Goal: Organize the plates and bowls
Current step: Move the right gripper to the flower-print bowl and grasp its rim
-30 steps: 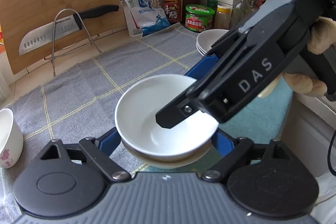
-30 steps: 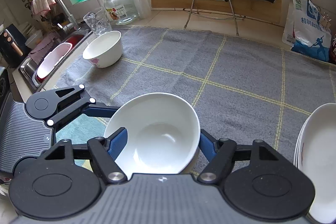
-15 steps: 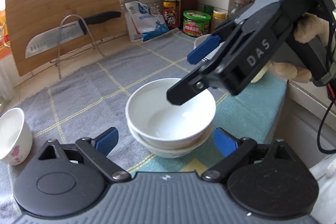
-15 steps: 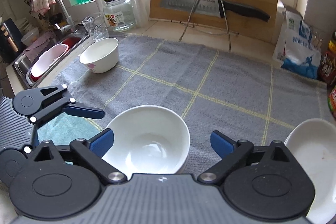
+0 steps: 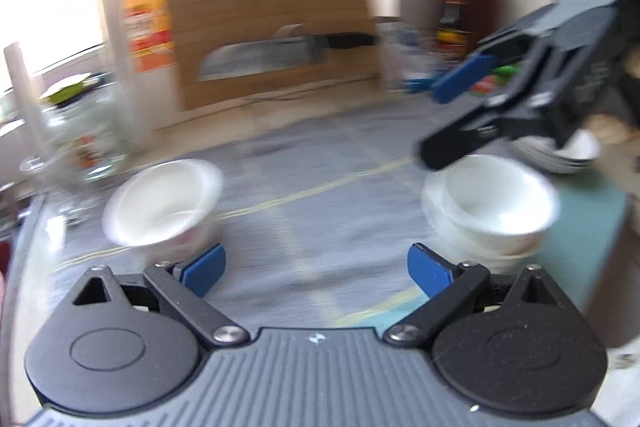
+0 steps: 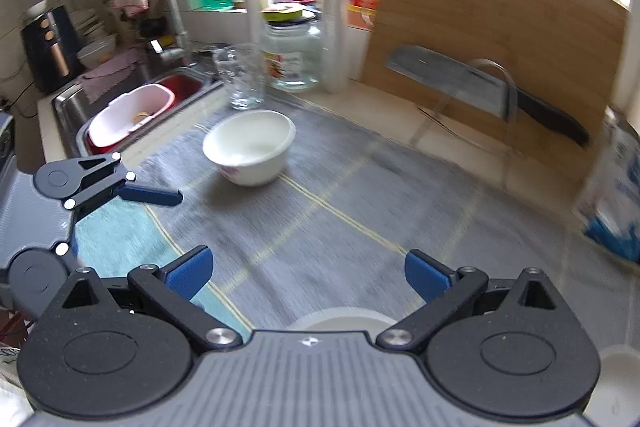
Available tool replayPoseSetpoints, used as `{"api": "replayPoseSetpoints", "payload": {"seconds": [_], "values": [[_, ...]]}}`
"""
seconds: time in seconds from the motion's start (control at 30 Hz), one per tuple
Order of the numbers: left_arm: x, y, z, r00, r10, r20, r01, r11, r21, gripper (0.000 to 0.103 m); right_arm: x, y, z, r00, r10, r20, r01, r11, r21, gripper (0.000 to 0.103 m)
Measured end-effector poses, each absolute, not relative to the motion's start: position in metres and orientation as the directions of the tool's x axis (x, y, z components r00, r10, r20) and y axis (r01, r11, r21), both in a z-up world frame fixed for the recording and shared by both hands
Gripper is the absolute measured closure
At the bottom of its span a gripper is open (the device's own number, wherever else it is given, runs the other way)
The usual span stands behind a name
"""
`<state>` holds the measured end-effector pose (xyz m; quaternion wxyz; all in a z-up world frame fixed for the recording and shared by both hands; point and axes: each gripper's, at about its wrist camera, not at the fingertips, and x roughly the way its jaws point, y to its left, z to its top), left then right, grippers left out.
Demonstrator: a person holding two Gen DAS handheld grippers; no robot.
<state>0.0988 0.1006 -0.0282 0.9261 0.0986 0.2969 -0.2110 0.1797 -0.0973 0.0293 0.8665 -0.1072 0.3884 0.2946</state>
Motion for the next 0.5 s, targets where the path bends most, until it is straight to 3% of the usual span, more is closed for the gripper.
{"api": "replayPoseSetpoints", "payload": {"seconds": [0.23,0.5], "values": [[0.139,0.153,-0.049,0.796,-0.197,-0.573,0.302,0.949,0.094,0.006,0.211,-0.041,0.028,0.513,0.439,-0.738,-0.643,0.766,0.009,0.0],[0.182,0.177,-0.073,0.801,-0.184,-0.569,0.268,0.961,0.067,0.006,0.258,0.006,0.016,0.475,0.445,-0.759,-0.677,0.736,0.008,0.0]]}}
